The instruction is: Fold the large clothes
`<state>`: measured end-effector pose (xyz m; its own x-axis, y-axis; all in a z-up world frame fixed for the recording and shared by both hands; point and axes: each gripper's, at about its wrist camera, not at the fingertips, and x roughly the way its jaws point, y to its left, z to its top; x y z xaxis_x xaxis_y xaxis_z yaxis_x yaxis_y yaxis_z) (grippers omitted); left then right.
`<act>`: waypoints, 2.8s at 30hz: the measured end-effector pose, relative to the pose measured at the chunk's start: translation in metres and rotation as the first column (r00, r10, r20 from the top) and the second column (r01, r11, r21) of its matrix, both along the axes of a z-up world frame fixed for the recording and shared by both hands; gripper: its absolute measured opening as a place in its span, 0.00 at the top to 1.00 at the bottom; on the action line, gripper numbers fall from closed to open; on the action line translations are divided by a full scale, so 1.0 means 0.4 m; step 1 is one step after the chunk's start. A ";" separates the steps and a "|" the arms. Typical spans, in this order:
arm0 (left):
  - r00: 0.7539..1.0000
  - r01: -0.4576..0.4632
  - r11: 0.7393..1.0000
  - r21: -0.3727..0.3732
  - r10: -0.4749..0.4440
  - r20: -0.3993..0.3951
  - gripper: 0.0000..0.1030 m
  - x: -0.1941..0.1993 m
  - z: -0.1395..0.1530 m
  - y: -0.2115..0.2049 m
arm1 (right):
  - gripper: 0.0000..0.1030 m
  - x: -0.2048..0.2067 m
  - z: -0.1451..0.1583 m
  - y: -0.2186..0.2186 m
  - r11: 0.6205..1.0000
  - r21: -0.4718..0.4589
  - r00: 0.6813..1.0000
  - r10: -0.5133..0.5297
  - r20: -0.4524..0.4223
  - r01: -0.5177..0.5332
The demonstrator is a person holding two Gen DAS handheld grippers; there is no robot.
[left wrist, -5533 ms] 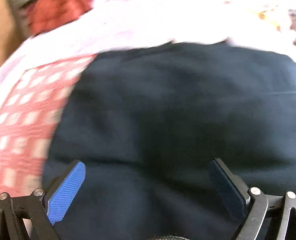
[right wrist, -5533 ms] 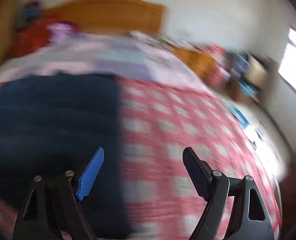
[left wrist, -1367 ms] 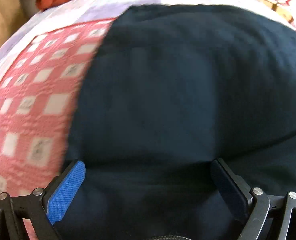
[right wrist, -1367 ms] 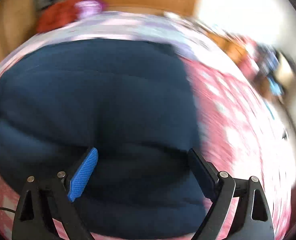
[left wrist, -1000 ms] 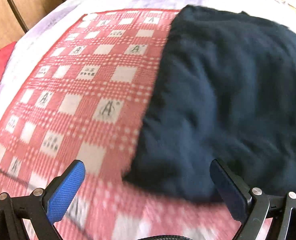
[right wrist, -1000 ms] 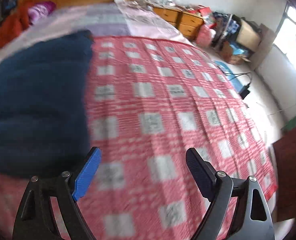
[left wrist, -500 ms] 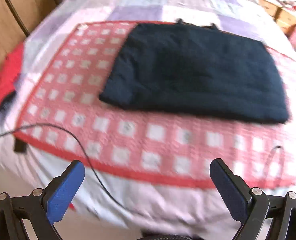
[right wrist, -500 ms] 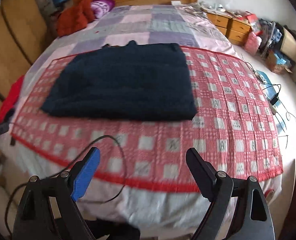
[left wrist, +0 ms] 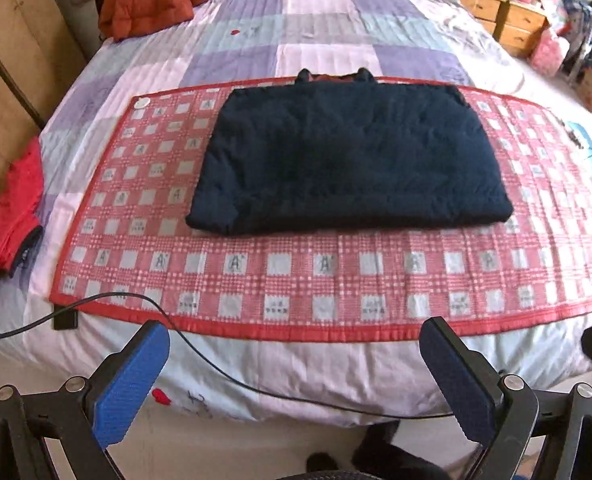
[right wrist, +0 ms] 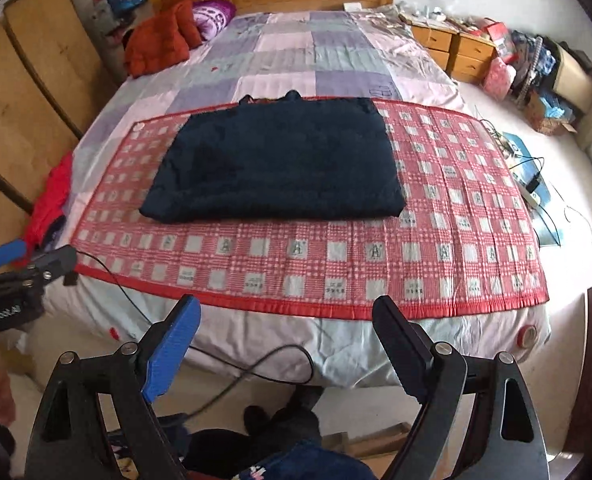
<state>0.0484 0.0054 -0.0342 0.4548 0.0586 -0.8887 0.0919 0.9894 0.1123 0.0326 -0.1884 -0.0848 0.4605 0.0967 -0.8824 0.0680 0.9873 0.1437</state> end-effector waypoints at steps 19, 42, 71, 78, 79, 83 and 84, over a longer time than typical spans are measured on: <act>1.000 0.009 1.000 -0.002 -0.009 0.028 0.00 -0.067 0.093 -0.038 | 0.13 -0.103 0.123 0.028 1.000 -0.016 0.999 -0.011 0.032 0.011; 1.000 0.021 1.000 -0.012 -0.021 0.001 0.00 -0.036 0.081 -0.064 | 0.13 -0.081 0.107 0.026 1.000 -0.010 1.000 -0.012 0.014 0.012; 0.999 0.040 0.999 -0.024 -0.040 0.003 0.00 -0.034 0.083 -0.059 | 0.13 -0.070 0.122 0.015 1.000 -0.010 1.000 -0.019 0.013 0.019; 0.999 0.038 0.999 -0.026 -0.037 0.005 0.00 -0.038 0.082 -0.067 | 0.13 -0.070 0.123 0.011 1.000 -0.011 1.000 -0.017 0.014 0.017; 0.999 0.039 0.999 -0.026 -0.039 0.005 0.00 -0.037 0.082 -0.066 | 0.13 -0.070 0.122 0.013 1.000 -0.011 1.000 -0.018 0.014 0.019; 0.999 0.040 0.999 -0.025 -0.040 0.004 0.00 -0.037 0.082 -0.066 | 0.13 -0.071 0.121 0.010 1.000 -0.011 1.000 -0.020 0.014 0.020; 0.999 0.041 0.999 -0.025 -0.041 0.003 0.00 -0.037 0.082 -0.067 | 0.13 -0.072 0.121 0.009 1.000 -0.011 1.000 -0.020 0.014 0.020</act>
<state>0.0334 -0.0215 -0.0016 0.4589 0.0174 -0.8883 0.1320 0.9874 0.0875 0.0040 -0.1848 -0.0364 0.4747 0.0774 -0.8767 0.0853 0.9874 0.1334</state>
